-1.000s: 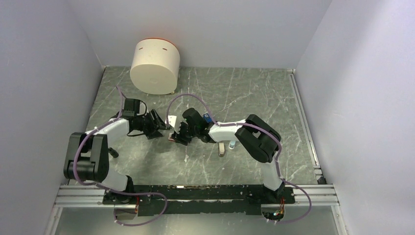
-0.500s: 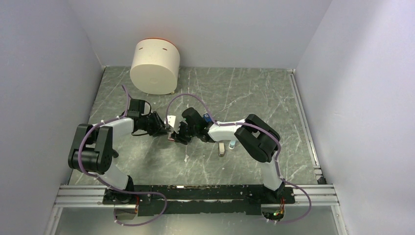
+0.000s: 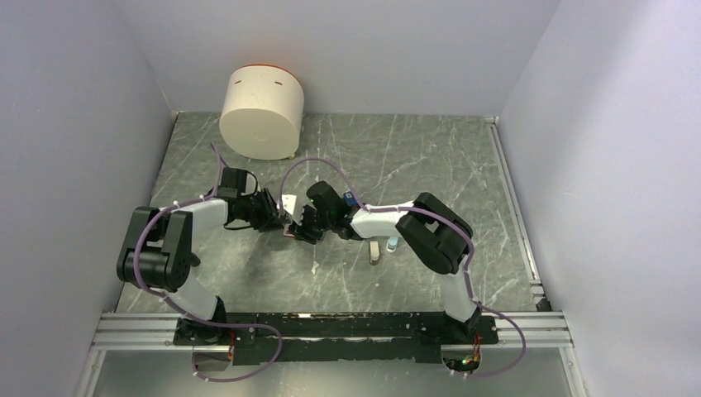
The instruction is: Load the staples into the stapler
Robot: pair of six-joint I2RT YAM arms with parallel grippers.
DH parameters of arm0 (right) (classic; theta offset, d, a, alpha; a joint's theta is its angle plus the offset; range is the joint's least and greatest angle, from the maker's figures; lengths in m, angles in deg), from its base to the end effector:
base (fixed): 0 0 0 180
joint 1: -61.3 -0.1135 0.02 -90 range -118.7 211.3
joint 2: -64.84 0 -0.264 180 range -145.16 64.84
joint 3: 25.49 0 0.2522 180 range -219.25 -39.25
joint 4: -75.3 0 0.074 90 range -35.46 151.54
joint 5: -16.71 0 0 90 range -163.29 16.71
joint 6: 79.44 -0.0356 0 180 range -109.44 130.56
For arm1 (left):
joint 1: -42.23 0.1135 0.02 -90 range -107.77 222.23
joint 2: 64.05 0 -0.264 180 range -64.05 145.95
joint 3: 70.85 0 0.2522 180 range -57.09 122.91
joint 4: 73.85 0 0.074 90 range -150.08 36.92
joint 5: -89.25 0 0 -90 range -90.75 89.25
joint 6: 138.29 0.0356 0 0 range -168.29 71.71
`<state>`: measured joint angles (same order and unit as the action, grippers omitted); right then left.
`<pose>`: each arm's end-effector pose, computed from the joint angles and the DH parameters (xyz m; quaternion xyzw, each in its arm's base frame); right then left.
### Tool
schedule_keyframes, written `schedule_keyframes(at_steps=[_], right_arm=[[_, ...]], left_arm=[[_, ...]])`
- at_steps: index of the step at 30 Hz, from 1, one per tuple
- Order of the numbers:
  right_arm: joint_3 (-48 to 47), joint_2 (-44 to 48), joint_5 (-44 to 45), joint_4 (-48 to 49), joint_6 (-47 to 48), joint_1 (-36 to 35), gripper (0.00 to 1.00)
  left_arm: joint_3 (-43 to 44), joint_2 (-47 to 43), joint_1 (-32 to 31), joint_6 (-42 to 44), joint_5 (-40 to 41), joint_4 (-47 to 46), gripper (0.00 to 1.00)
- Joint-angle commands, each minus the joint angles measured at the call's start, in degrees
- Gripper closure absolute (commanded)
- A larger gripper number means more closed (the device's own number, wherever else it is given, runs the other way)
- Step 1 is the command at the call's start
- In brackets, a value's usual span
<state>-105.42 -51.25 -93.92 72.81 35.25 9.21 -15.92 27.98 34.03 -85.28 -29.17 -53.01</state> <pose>0.2503 0.3419 0.1348 -0.6115 0.6468 0.2577 0.3759 0.2811 -0.0576 0.1360 -0.1660 0.9193 -0.3207 0.1565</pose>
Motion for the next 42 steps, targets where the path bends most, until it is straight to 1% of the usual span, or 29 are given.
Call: schedule_keyframes(at_steps=[1,4,8,12,16,28,34,42], right_arm=[[0.11,-2.39,1.29,-3.71,0.8,-0.16,0.54],[0.0,-2.54,1.26,-3.62,0.58,-0.23,0.54],[-0.01,-2.52,1.32,-3.62,0.48,-0.23,0.55],[0.09,-2.53,1.53,-3.36,0.39,-0.19,0.55],[-0.05,-2.65,1.59,-2.93,0.2,-0.2,0.55],[-0.78,-4.0,2.93,-0.42,-0.86,-0.62,0.57],[-1.74,-4.73,2.63,-0.8,-0.41,-0.72,0.58],[-3.94,-6.25,2.23,-2.24,-0.03,-0.82,0.58]], left_arm=[[-0.56,0.35,-0.79,2.05,-0.9,-0.89,0.6],[0.05,0.58,-1.0,2.67,-0.82,-0.08,0.61],[0.31,0.86,-1.09,2.72,-1.81,-0.19,0.66],[0.12,0.94,-1.33,2.99,-2.84,-0.15,0.69],[-0.41,0.26,-1.52,3.17,-2.38,-0.08,0.68],[-2.67,0.64,-1.55,1.12,-6.36,-2.59,0.7],[-3.54,1.4,-1.55,0.26,-8.75,-4.98,0.71],[-3.86,1.39,-1.44,0.72,-8.9,-5.25,0.72]])
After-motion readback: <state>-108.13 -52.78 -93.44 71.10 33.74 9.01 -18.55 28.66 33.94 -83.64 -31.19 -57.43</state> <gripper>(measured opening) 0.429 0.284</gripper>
